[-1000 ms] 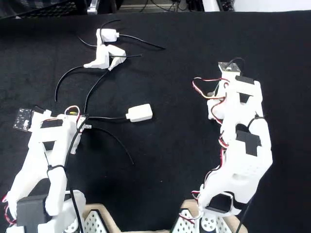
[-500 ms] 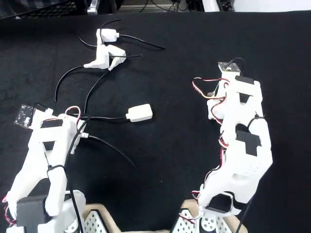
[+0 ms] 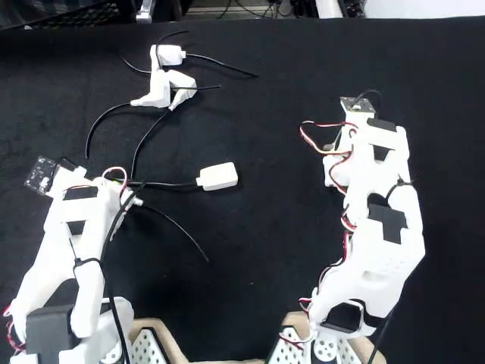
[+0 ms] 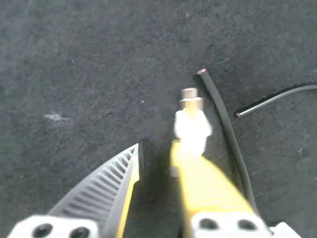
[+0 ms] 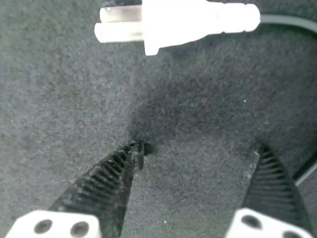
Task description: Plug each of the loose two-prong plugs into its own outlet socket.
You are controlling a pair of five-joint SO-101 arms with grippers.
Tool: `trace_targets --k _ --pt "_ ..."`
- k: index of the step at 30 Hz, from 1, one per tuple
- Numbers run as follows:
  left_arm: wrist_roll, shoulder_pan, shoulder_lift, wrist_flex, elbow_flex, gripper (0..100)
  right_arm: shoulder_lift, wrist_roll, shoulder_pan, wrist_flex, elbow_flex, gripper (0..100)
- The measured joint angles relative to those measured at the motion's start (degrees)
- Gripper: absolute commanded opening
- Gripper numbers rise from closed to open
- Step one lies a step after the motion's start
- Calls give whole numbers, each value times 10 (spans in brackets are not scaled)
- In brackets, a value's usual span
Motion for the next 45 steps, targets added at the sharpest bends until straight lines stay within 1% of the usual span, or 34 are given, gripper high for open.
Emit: trace_targets --k 2,12,16,20,23,26,28,31,37,43,45 --pt "-4 0 -1 0 0 318 0 0 0 0 0 336" --pt "-4 0 -1 -3 0 317 0 0 0 0 0 336" --pt "-6 29 -1 -47 -2 317 0 0 0 0 0 336" --pt "-6 54 -1 -118 0 316 0 0 0 0 0 336" --pt "-7 53 20 -145 2 270 0 0 0 0 0 336" --pt "-25 53 71 -150 -9 204 0 0 0 0 0 336" --pt "-28 53 111 -151 -27 177 0 0 0 0 0 336" --pt "-32 51 152 -131 -69 171 0 0 0 0 0 336" --pt "-31 45 198 -37 -154 166 0 0 0 0 0 336" --pt "-31 34 215 -16 -178 158 0 0 0 0 0 336" --pt "-32 34 215 -16 -178 104 0 0 0 0 0 336"
